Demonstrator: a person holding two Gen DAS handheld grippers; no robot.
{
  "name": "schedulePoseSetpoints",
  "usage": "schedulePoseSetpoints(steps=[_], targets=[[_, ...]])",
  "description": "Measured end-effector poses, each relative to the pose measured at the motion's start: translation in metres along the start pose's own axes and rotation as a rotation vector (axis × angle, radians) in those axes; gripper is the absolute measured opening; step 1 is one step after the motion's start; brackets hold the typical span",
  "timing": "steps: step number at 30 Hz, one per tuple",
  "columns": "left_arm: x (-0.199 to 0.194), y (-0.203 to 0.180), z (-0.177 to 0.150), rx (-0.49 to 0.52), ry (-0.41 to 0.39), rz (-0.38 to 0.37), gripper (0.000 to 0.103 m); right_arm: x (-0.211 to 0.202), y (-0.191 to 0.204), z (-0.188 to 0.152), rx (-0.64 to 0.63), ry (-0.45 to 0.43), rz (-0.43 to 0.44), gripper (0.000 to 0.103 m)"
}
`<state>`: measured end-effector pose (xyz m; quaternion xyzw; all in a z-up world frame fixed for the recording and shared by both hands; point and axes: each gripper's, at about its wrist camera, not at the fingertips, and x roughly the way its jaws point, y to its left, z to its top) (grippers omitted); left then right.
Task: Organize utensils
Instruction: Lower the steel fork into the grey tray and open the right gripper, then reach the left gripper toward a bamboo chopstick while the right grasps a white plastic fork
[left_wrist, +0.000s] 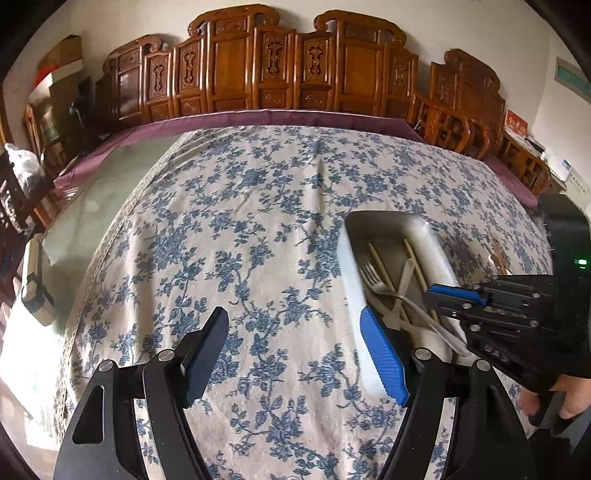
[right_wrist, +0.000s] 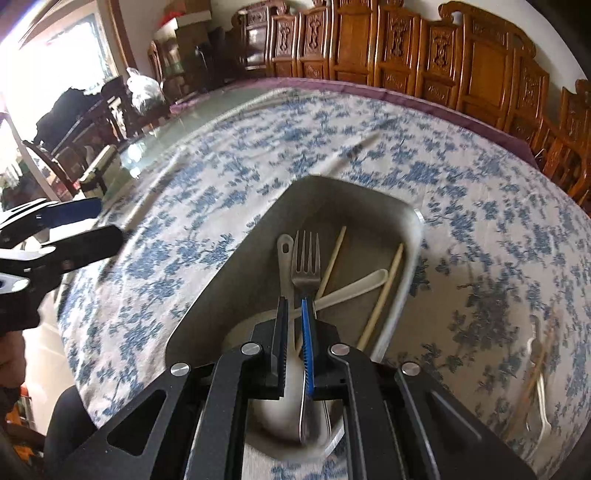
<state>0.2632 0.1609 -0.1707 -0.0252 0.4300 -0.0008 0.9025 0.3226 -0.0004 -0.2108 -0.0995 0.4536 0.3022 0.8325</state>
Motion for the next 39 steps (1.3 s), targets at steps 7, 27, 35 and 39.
schedulePoseSetpoints(steps=[7, 27, 35, 39], targets=[[-0.016, -0.029, 0.001, 0.058, -0.025, -0.025, 0.07, -0.058, -0.013, -0.024, 0.049, -0.087, 0.003, 0.009], [-0.014, -0.178, -0.005, 0.183, 0.019, -0.173, 0.07, -0.157, -0.15, -0.143, 0.199, -0.112, -0.165, 0.018], [0.017, -0.217, -0.015, 0.22, 0.074, -0.179, 0.07, -0.137, -0.192, -0.144, 0.202, -0.077, -0.178, 0.018], [0.026, -0.226, -0.016, 0.224, 0.09, -0.18, 0.07, -0.118, -0.207, -0.134, 0.196, -0.053, -0.181, 0.018]])
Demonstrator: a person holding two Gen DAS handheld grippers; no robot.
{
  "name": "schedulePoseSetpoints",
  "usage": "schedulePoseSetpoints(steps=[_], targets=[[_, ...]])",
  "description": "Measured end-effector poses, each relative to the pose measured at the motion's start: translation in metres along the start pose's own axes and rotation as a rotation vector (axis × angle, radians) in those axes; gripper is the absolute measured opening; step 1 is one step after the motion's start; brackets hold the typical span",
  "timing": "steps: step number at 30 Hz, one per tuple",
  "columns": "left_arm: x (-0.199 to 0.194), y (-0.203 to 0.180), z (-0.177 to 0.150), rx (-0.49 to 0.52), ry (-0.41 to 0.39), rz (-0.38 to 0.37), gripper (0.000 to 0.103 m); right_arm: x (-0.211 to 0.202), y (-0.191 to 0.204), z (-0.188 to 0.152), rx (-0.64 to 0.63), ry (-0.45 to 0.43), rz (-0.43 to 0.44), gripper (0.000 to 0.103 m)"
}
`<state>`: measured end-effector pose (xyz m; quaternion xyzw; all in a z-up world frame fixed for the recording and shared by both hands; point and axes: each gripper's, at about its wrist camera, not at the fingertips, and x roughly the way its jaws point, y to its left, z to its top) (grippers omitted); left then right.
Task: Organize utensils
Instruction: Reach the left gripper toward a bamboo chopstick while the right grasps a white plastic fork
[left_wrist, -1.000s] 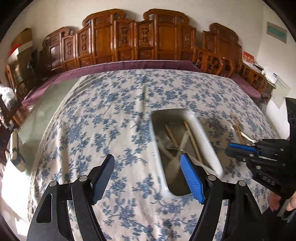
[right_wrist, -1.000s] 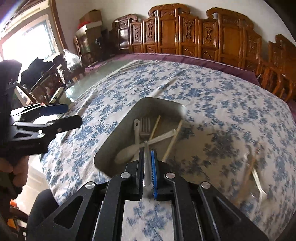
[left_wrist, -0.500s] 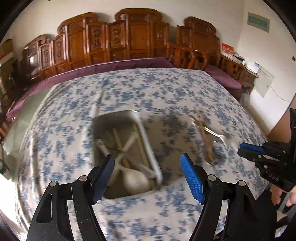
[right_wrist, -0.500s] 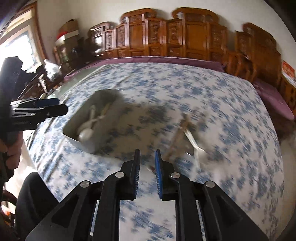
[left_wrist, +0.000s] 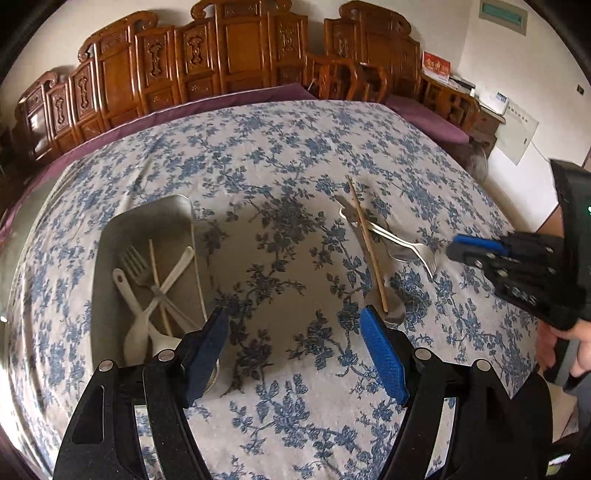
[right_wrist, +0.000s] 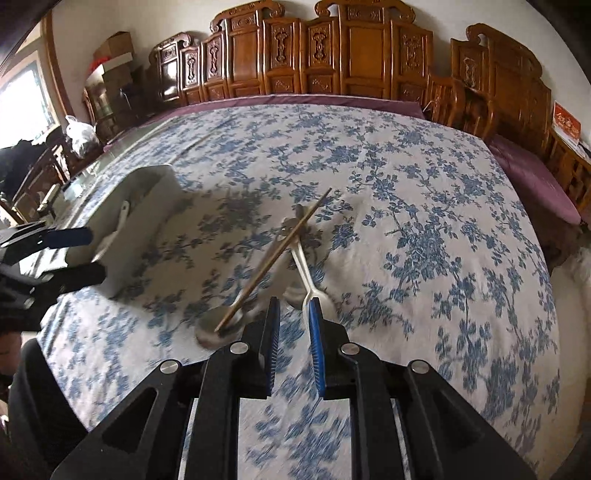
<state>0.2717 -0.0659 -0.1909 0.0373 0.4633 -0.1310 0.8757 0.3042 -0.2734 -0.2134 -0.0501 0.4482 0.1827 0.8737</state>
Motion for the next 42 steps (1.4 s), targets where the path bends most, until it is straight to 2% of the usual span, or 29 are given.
schedulePoseSetpoints(steps=[8, 13, 20, 23, 25, 27, 38, 42], targets=[[0.008, -0.012, -0.004, 0.022, 0.021, -0.006, 0.07, 0.052, -0.008, 0.019, -0.031, 0.103, -0.003, 0.018], [0.01, -0.013, -0.007, 0.022, 0.03, -0.007, 0.07, 0.073, -0.015, 0.025, -0.015, 0.168, 0.033, 0.02], [0.015, -0.015, -0.01, 0.023, 0.042, -0.007, 0.07, 0.072, -0.016, 0.024, -0.022, 0.177, 0.033, 0.021], [0.017, -0.017, -0.011, 0.027, 0.046, -0.007, 0.07, 0.068, -0.017, 0.022, -0.022, 0.179, 0.051, 0.015], [0.017, -0.019, -0.011, 0.032, 0.047, -0.006, 0.07, 0.064, -0.018, 0.022, -0.02, 0.174, 0.053, 0.007], [0.017, -0.022, -0.011, 0.038, 0.048, -0.008, 0.07, 0.058, -0.02, 0.021, -0.02, 0.176, 0.046, 0.007], [0.036, -0.049, 0.004, 0.074, 0.063, -0.027, 0.07, 0.035, -0.059, 0.01, 0.0, 0.168, -0.117, 0.007], [0.051, -0.064, 0.013, 0.104, 0.08, -0.037, 0.059, 0.031, -0.079, -0.002, 0.033, 0.179, -0.147, 0.007]])
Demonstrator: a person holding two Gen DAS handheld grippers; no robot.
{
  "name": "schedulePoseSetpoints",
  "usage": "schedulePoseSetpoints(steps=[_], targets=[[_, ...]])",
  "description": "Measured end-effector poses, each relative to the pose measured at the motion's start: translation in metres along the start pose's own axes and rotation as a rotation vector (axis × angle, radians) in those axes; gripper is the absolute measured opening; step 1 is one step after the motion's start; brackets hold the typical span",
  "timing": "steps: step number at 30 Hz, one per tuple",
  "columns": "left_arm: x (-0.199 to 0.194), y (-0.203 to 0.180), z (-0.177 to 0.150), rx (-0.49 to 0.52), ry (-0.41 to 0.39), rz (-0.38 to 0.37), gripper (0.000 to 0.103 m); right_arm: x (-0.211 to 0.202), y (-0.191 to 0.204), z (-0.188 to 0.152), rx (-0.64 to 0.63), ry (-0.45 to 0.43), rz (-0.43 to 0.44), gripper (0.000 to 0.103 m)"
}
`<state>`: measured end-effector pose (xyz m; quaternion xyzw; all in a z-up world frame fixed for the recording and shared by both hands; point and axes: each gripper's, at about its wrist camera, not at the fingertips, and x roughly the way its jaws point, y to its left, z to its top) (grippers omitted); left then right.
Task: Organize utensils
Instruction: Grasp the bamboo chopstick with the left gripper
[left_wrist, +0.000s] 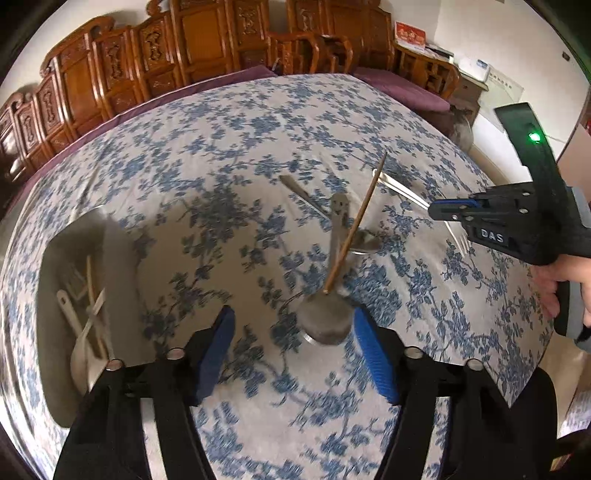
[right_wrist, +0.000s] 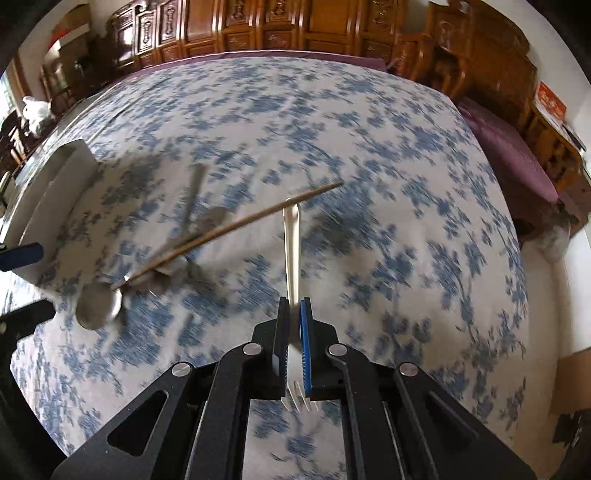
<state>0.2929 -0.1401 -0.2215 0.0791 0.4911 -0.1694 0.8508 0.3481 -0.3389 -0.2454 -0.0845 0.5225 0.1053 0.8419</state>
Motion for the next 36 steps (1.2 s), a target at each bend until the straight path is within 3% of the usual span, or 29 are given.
schedulePoseSetpoints(steps=[4, 10, 13, 22, 26, 36], targets=[[0.015, -0.013, 0.011, 0.043, 0.014, -0.009, 0.046, 0.001, -0.013, -0.012, 0.026, 0.002, -0.001, 0.007], [0.043, -0.034, 0.03, 0.115, 0.042, -0.017, 0.034, 0.0, -0.021, -0.016, 0.053, -0.033, 0.04, 0.007], [0.058, -0.039, 0.036, 0.147, 0.074, -0.002, 0.022, -0.001, -0.022, -0.016, 0.053, -0.04, 0.05, 0.007], [0.072, -0.045, 0.039, 0.207, 0.095, -0.005, 0.017, -0.002, -0.026, -0.013, 0.058, -0.055, 0.064, 0.007], [0.071, -0.041, 0.039, 0.193, 0.098, -0.016, 0.005, -0.002, -0.027, -0.014, 0.062, -0.055, 0.059, 0.007], [0.035, -0.025, 0.039, 0.124, 0.015, -0.037, 0.004, -0.006, -0.017, -0.021, 0.057, -0.041, 0.052, 0.007]])
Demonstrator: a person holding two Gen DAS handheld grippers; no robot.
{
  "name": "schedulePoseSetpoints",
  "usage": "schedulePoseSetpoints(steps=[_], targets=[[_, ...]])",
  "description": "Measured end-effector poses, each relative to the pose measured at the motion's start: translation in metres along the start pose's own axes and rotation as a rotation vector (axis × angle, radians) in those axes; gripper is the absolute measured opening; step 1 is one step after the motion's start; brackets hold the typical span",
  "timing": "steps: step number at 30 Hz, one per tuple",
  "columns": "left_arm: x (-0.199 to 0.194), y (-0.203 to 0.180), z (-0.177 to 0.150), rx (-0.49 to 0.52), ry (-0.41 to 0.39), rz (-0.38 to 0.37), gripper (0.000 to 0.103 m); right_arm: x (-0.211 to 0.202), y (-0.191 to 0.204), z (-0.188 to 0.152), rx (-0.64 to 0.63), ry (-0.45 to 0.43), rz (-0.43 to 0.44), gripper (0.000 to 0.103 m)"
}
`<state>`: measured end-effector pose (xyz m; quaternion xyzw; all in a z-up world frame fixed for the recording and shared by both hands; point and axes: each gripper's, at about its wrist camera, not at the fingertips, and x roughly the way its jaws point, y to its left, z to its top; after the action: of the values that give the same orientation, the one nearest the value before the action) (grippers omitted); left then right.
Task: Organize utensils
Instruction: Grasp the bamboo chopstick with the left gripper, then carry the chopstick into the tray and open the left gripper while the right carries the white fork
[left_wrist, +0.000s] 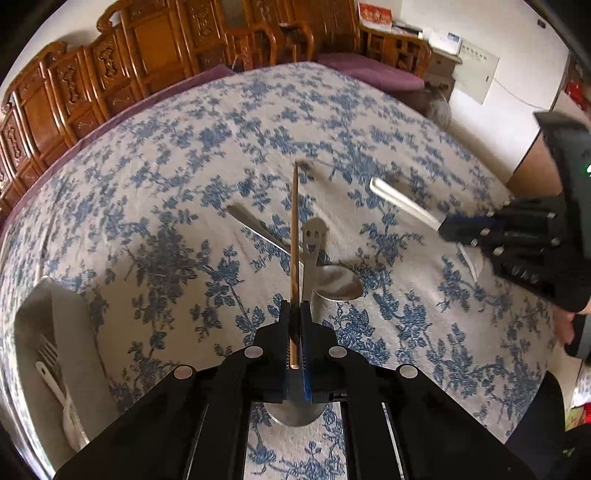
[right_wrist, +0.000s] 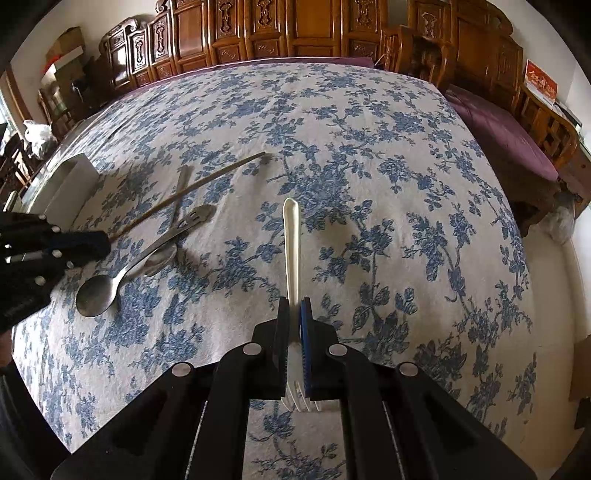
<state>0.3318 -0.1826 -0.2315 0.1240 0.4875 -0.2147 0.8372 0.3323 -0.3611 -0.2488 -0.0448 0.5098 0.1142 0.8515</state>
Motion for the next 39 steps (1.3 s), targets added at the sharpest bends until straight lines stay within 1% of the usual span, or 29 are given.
schedulePoseSetpoints(steps=[13, 20, 27, 31, 39], targets=[[-0.051, 0.026, -0.019, -0.059, -0.081, 0.038, 0.004, -0.022, 0.035, -0.002, -0.031, -0.021, 0.015, 0.007], [-0.091, 0.046, -0.027, -0.091, -0.134, 0.051, 0.004, -0.037, 0.06, 0.009, -0.055, -0.05, 0.027, 0.007], [-0.129, 0.071, -0.044, -0.109, -0.167, 0.079, 0.004, -0.052, 0.096, 0.023, -0.099, -0.079, 0.049, 0.007], [-0.142, 0.092, -0.061, -0.14, -0.167, 0.094, 0.004, -0.056, 0.118, 0.03, -0.124, -0.089, 0.06, 0.007], [-0.157, 0.139, -0.102, -0.206, -0.14, 0.142, 0.004, -0.055, 0.164, 0.04, -0.173, -0.089, 0.082, 0.007]])
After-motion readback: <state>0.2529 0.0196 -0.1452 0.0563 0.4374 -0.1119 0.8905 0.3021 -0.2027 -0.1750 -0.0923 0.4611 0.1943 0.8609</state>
